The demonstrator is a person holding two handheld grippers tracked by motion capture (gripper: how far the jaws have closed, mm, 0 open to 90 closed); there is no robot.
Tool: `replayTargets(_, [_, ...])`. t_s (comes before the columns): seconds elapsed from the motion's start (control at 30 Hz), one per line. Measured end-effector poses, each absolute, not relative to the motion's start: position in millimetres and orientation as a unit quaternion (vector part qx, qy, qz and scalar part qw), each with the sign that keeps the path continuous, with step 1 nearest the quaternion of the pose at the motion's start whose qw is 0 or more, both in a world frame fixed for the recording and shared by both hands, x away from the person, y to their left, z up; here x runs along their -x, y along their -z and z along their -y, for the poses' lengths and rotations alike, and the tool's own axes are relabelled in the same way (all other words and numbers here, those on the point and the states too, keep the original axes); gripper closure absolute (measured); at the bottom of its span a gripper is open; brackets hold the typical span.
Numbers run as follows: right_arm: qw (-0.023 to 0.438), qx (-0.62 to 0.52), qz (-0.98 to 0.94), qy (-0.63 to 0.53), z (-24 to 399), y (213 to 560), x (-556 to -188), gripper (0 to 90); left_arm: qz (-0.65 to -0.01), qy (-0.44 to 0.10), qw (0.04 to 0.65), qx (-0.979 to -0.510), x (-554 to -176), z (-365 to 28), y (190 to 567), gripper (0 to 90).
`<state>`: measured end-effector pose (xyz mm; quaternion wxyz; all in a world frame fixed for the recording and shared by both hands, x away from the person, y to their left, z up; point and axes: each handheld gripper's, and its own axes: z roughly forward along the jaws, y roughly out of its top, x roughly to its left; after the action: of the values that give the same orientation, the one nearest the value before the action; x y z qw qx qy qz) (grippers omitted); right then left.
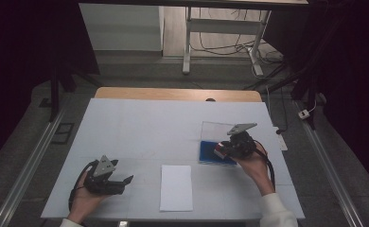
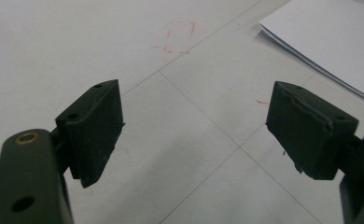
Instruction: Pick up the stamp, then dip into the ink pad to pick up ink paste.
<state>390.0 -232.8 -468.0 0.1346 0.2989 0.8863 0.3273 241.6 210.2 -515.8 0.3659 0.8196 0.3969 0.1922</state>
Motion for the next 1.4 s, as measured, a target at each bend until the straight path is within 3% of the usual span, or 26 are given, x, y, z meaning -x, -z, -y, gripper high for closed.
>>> replayTargets(0.9, [0.165, -0.274, -0.853, -0.412, 236, 419, -365, 70.3, -0.397, -0.192, 0.365, -0.820, -243, -209, 516, 19.3])
replayTargets(1.4, [0.162, -0.269, -0.870, -0.381, 229, 429, -369, 70.2, -0.397, -0.193, 0.365, -0.820, -242, -210, 516, 19.3])
